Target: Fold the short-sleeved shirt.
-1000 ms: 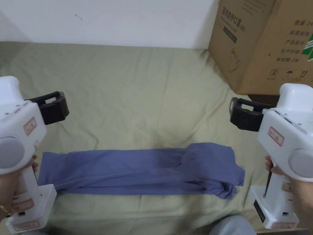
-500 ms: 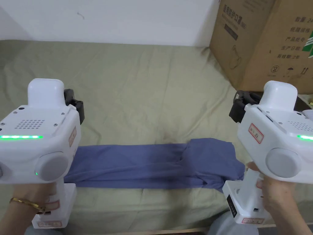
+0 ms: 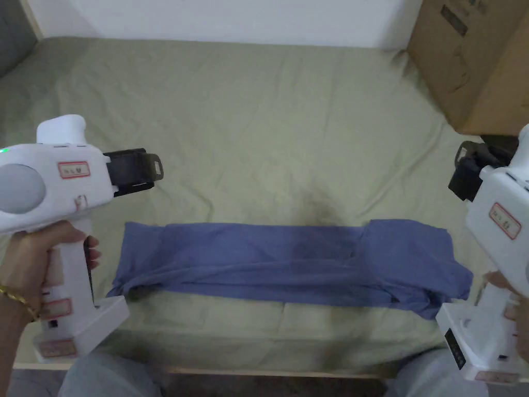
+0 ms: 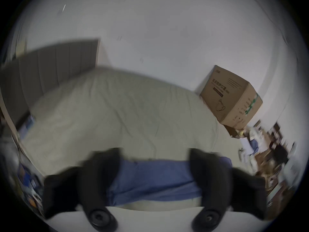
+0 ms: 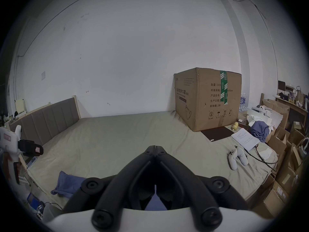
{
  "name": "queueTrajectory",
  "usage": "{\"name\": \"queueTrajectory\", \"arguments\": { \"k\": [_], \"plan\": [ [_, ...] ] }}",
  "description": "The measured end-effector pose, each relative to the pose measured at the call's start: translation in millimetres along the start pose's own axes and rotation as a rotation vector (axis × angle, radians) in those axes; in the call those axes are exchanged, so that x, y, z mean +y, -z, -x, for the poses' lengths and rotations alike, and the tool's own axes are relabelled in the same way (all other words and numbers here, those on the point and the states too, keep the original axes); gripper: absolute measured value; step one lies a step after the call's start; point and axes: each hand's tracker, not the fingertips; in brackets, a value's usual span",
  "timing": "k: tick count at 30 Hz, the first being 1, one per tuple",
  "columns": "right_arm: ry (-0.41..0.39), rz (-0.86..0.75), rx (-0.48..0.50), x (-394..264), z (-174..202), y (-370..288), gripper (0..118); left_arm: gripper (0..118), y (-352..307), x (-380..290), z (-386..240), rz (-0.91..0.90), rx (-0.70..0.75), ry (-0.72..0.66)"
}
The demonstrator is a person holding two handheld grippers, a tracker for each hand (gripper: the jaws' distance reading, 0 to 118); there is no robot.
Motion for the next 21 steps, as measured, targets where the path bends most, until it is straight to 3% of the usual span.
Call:
{"name": "queueTrajectory", "arguments": {
  "k": [1, 4, 10, 18, 21],
  "plan": [
    [0.0, 0.005, 0.0, -1, 1, 3, 0, 112, 4, 0, 14, 0.011, 0.016, -0.029],
    [0.006, 0.036, -0.007, -6, 4, 13, 0, 112, 18, -7, 56, 0.012, -0.025, -0.109],
    [0.007, 0.101, -0.018, -16, 9, 32, 0, 112, 63, -38, 123, 0.194, -0.167, -0.358],
    [-0.026, 0.151, -0.036, -24, 15, 46, 0, 112, 115, -76, 132, 0.392, -0.163, -0.324],
    [-0.025, 0.161, -0.041, -25, 15, 46, 0, 114, 123, -80, 124, 0.377, -0.135, -0.324]
  ]
}}
